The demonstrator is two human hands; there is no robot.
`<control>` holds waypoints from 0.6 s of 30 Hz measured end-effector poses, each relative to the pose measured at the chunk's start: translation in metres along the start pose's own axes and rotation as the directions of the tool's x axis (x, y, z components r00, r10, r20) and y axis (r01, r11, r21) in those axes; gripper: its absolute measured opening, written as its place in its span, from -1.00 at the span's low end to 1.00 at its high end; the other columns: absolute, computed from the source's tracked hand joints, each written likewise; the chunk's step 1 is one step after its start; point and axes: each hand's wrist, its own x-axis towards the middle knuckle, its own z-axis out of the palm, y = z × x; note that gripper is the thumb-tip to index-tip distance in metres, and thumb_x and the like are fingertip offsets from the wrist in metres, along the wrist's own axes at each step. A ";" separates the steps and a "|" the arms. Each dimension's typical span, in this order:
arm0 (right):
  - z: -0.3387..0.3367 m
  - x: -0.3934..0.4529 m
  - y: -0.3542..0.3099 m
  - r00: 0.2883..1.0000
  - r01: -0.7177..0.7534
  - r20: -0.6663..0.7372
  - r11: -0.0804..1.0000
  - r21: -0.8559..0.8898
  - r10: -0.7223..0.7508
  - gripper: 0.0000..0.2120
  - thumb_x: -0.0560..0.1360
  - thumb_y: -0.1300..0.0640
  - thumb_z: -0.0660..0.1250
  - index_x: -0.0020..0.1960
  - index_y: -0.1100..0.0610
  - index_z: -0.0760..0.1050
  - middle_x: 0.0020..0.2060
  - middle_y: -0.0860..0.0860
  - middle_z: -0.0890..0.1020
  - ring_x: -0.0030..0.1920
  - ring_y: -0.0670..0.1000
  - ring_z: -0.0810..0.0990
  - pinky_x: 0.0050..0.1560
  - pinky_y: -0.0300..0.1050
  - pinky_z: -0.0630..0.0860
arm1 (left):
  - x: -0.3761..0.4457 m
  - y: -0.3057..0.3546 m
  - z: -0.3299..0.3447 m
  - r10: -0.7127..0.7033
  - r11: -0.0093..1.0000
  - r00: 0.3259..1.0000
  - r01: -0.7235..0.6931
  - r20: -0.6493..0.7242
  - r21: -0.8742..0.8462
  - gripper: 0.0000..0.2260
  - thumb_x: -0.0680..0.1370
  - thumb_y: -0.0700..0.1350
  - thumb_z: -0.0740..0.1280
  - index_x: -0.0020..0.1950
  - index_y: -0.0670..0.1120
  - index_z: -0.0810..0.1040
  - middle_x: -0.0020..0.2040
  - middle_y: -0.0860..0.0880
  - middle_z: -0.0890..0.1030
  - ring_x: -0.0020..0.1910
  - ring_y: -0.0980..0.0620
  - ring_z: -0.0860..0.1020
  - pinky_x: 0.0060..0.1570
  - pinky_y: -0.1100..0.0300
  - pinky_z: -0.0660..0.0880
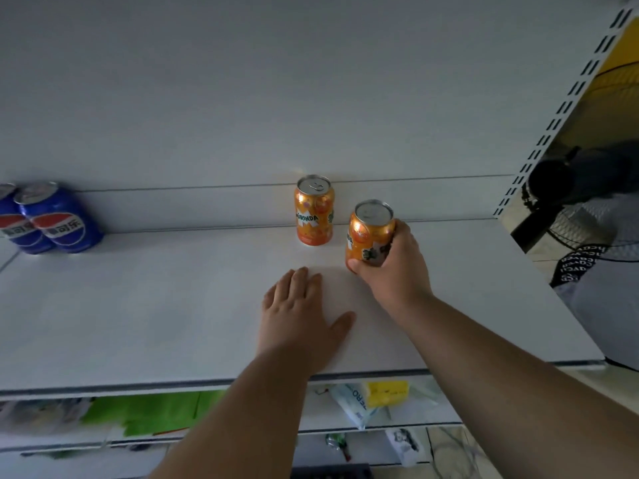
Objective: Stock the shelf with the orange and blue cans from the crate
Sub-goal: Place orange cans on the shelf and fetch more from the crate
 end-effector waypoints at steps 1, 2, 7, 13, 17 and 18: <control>0.004 0.007 -0.003 1.000 -0.008 -0.006 1.000 -0.006 0.008 -0.29 0.25 -0.03 0.61 0.30 0.07 0.38 0.16 0.00 0.54 0.15 0.05 0.55 0.11 -0.02 0.53 | 0.000 0.000 0.001 -0.003 1.000 1.000 0.003 -0.009 -0.001 -0.22 0.49 0.43 0.07 0.58 0.02 0.10 0.60 0.00 0.06 0.57 -0.01 -0.03 0.49 0.05 -0.08; 0.009 0.014 -0.005 1.000 -0.020 -0.013 1.000 -0.010 0.020 -0.31 0.24 -0.04 0.61 0.27 0.08 0.40 0.14 0.00 0.56 0.13 0.06 0.56 0.07 -0.06 0.51 | 0.000 -0.001 0.001 -0.005 1.000 1.000 0.005 -0.018 -0.003 -0.22 0.48 0.43 0.07 0.58 0.02 0.10 0.60 0.00 0.07 0.56 -0.01 -0.02 0.49 0.06 -0.08; 0.026 0.045 -0.014 0.999 -0.036 -0.012 0.999 -0.013 0.036 -0.36 0.24 -0.03 0.61 0.21 0.11 0.43 0.12 0.03 0.58 0.13 0.10 0.57 0.00 -0.13 0.43 | 0.002 -0.001 0.005 -0.001 1.000 1.000 0.001 -0.029 0.009 -0.22 0.48 0.44 0.06 0.58 0.03 0.11 0.60 0.00 0.07 0.56 -0.01 -0.02 0.49 0.06 -0.07; 0.036 0.063 -0.016 0.999 -0.033 -0.028 0.999 -0.012 0.033 -0.33 0.24 -0.01 0.62 0.22 0.12 0.40 0.15 0.04 0.54 0.16 0.10 0.54 0.02 -0.10 0.42 | 0.002 -0.002 0.006 -0.003 1.000 0.998 0.003 -0.056 0.005 -0.23 0.47 0.45 0.06 0.57 0.05 0.13 0.59 0.02 0.09 0.56 0.00 0.00 0.48 0.06 -0.06; 0.033 0.055 -0.014 1.000 -0.027 -0.010 1.000 -0.009 0.027 -0.25 0.25 -0.02 0.61 0.32 0.15 0.36 0.20 0.08 0.49 0.21 0.12 0.51 0.11 -0.06 0.45 | 0.003 -0.002 0.007 -0.008 1.000 0.999 0.008 -0.048 0.004 -0.23 0.46 0.45 0.07 0.56 0.06 0.15 0.59 0.03 0.11 0.55 0.00 0.01 0.48 0.07 -0.06; 0.030 0.050 -0.015 1.000 -0.019 -0.005 1.000 -0.013 0.019 -0.22 0.26 -0.04 0.61 0.35 0.15 0.33 0.23 0.08 0.47 0.23 0.12 0.50 0.13 -0.04 0.46 | 0.002 -0.002 0.007 -0.011 1.000 0.999 0.011 -0.047 0.001 -0.23 0.46 0.45 0.07 0.56 0.05 0.15 0.58 0.03 0.12 0.55 0.00 0.02 0.48 0.07 -0.05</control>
